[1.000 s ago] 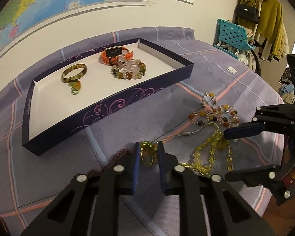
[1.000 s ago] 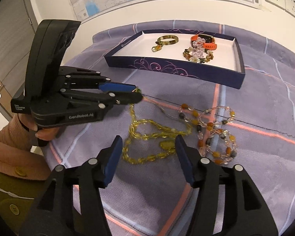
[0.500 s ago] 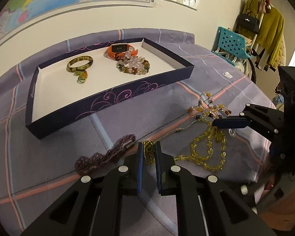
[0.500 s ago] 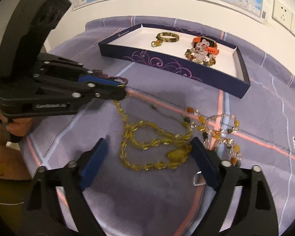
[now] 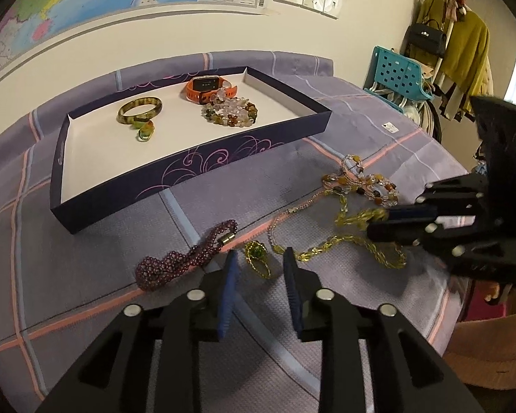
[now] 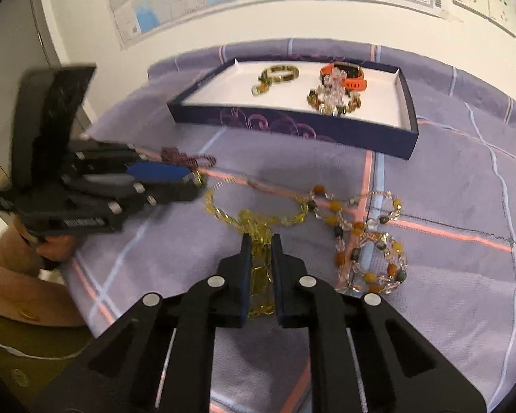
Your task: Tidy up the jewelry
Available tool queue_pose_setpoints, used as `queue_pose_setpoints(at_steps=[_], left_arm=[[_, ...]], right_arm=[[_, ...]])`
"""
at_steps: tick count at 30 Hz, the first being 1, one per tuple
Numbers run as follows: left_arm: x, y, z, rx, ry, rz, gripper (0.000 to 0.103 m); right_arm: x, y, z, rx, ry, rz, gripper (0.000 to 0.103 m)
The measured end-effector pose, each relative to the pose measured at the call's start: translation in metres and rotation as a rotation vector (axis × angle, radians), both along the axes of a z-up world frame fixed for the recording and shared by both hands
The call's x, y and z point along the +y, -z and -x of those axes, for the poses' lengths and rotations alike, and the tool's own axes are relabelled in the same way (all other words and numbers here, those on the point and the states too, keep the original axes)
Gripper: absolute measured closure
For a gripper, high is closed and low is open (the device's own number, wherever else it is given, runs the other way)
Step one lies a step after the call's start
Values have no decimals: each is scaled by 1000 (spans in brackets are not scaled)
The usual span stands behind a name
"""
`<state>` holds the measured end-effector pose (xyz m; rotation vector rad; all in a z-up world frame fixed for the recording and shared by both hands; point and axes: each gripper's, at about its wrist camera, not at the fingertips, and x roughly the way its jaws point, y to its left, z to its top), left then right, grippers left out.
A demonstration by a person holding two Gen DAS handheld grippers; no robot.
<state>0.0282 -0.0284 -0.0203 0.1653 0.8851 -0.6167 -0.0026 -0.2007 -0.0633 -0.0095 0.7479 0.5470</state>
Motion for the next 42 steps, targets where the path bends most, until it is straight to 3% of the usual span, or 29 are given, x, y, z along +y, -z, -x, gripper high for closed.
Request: queue_pose_setpoints(at_steps=[5,8,10,23,42], left_arm=[[-9,1,-3,-22,-4,-52,76],[-13,1,-2,-40,-17,-81,92],[-12,1,-3,-35,-24,-77,93],[0,-27,7,-98,-52,-19,93],[16,-64,-9,-159,-133,19,93]], right_arm=[[-8,-23,3,-38,-11,-80,92],[-15,-38,4,-64,-11,-130,92],[-19,-51,5,-96,-7,-153,92],[-32,-112,10,-257,11,-207,92],[-42,-156,-1,-366,54,-199,92]])
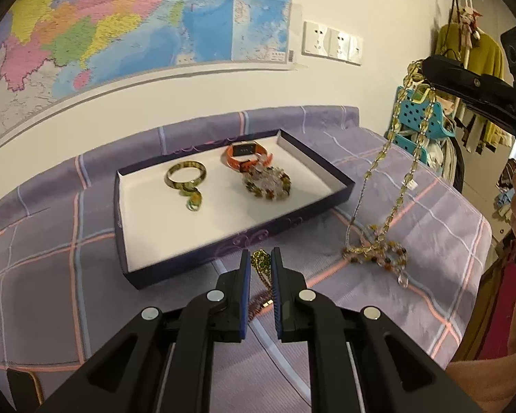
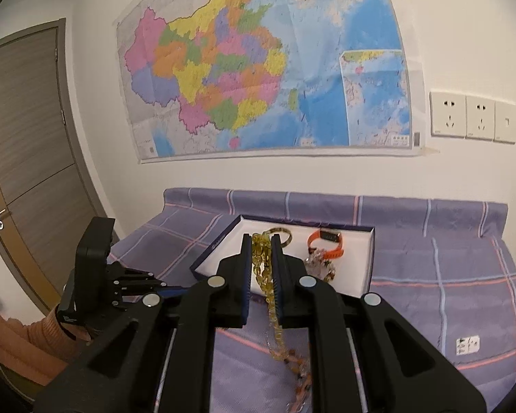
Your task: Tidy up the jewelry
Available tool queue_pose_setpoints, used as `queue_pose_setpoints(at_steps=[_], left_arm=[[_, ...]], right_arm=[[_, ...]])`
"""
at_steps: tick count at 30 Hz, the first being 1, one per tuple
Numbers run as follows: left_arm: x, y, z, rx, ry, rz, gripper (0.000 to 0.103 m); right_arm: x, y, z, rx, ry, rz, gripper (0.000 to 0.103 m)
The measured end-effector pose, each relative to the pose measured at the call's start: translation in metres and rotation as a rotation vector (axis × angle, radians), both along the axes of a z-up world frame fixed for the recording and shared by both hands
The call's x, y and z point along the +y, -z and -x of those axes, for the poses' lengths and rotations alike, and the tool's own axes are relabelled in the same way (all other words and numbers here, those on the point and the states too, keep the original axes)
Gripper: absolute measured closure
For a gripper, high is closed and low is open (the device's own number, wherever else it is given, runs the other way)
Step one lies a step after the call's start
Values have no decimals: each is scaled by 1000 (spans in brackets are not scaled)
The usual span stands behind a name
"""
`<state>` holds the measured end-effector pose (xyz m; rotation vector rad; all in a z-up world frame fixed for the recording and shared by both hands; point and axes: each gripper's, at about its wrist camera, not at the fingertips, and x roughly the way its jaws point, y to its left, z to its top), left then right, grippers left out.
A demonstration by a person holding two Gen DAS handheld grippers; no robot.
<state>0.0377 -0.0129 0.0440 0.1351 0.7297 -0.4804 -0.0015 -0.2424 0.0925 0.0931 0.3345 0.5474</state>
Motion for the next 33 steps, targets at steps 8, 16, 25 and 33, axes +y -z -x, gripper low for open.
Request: queue_pose_setpoints(at_steps=[8,16,25,33], left_arm=[[7,-13,-16,-18,-38,6,93],[9,-16,-30,-14,-64,8,93],[9,-18,-37,-17,-71,4,93],[12,-18,-48,-11,-88,5,93]], right_arm=[[2,-18,-17,-30,8,-7,92],[4,-30,-33,-38,-3,-31,92],[5,-32,-52,-16,-18,-64,92],[8,-30,-69,1,-12,-78,92]])
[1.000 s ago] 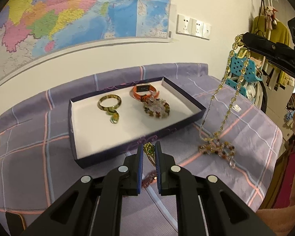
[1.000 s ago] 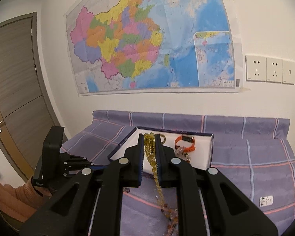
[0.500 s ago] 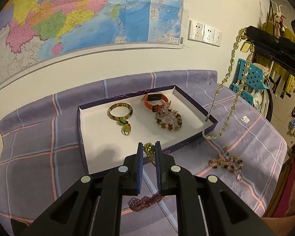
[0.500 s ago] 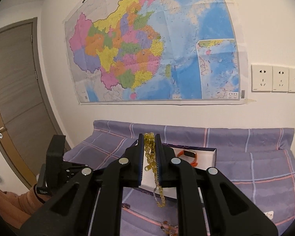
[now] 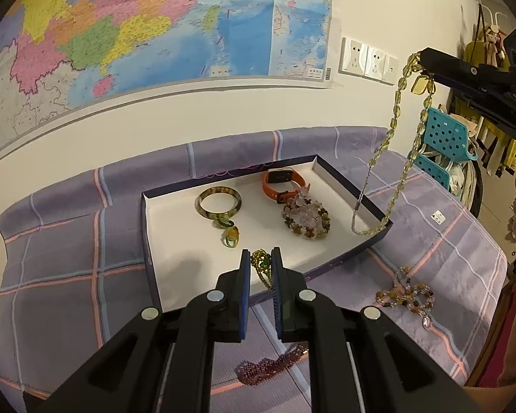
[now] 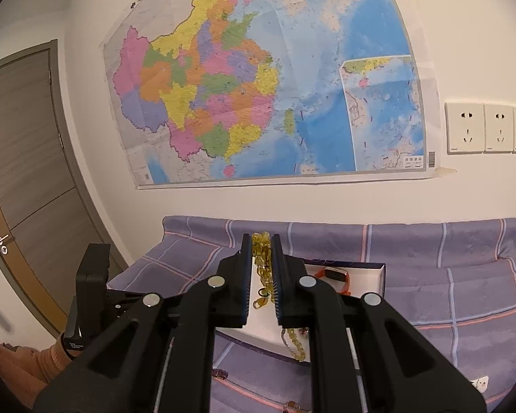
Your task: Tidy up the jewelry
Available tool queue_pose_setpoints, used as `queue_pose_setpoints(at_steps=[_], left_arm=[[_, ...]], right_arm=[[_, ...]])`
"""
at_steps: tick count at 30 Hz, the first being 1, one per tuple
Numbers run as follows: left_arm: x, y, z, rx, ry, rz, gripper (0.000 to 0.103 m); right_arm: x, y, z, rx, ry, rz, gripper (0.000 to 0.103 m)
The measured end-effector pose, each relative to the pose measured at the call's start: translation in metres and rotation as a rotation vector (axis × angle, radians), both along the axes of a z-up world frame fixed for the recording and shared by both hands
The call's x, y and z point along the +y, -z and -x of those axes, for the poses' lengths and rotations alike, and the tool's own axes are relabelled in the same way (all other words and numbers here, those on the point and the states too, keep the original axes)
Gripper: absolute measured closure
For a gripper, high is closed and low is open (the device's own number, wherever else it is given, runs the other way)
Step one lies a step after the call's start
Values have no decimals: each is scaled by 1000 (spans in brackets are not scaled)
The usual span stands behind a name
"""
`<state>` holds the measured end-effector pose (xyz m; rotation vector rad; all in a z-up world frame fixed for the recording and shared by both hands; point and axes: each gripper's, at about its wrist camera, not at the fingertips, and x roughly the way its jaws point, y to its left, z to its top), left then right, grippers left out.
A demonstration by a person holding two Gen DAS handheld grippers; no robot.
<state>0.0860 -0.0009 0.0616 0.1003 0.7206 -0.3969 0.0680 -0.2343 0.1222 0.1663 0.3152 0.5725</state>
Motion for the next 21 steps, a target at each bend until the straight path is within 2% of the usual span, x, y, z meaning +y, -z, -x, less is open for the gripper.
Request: queue_pose_setpoints(at_steps=[21], left_arm=[[2,8,-22,31,-24,-6,93]], right_arm=[[10,20,-37,67,-17,-12,92]])
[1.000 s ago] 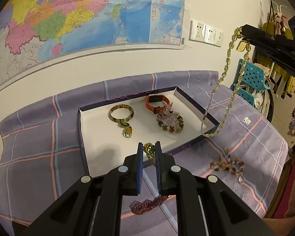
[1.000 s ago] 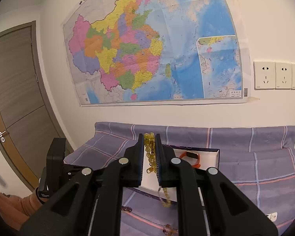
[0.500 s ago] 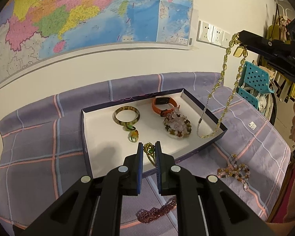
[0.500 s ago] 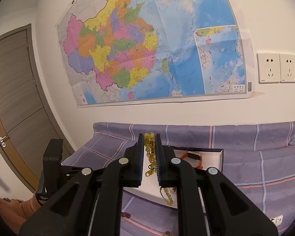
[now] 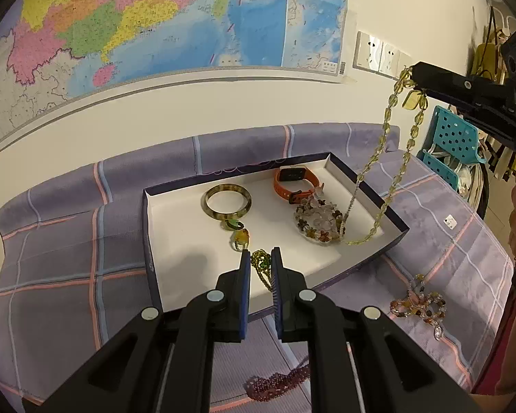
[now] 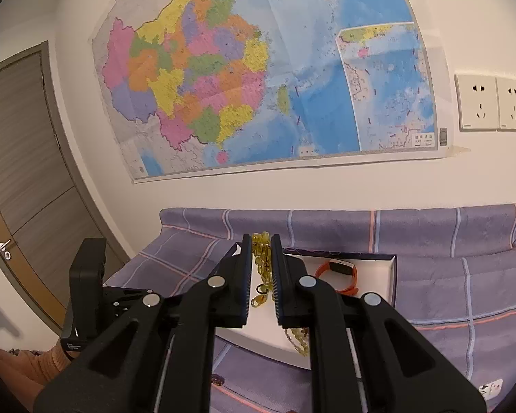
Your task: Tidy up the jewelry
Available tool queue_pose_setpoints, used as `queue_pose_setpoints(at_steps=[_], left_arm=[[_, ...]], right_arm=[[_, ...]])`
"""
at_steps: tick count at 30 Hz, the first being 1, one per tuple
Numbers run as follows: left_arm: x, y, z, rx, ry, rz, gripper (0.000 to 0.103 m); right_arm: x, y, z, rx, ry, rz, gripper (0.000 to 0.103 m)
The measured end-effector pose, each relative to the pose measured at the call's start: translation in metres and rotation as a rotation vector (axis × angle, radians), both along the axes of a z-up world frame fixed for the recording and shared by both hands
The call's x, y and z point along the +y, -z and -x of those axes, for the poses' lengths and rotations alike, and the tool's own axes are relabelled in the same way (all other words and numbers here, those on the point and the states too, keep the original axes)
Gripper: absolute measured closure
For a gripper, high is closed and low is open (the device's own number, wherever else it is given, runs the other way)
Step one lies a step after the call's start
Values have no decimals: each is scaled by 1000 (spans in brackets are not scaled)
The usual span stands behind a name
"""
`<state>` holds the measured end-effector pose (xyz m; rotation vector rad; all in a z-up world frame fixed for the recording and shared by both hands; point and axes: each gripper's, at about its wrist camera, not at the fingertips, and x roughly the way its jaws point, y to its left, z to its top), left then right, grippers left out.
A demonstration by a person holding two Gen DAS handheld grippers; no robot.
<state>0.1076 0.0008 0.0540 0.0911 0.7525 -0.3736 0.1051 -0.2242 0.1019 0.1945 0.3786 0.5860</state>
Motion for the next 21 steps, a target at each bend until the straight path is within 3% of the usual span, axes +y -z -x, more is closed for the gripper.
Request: queue_pose_setpoints(at_steps=[21], left_arm=[[-4,4,-8,13,-10,-11,93]], right_arm=[[2,12,-15,32,-6,-9,92]])
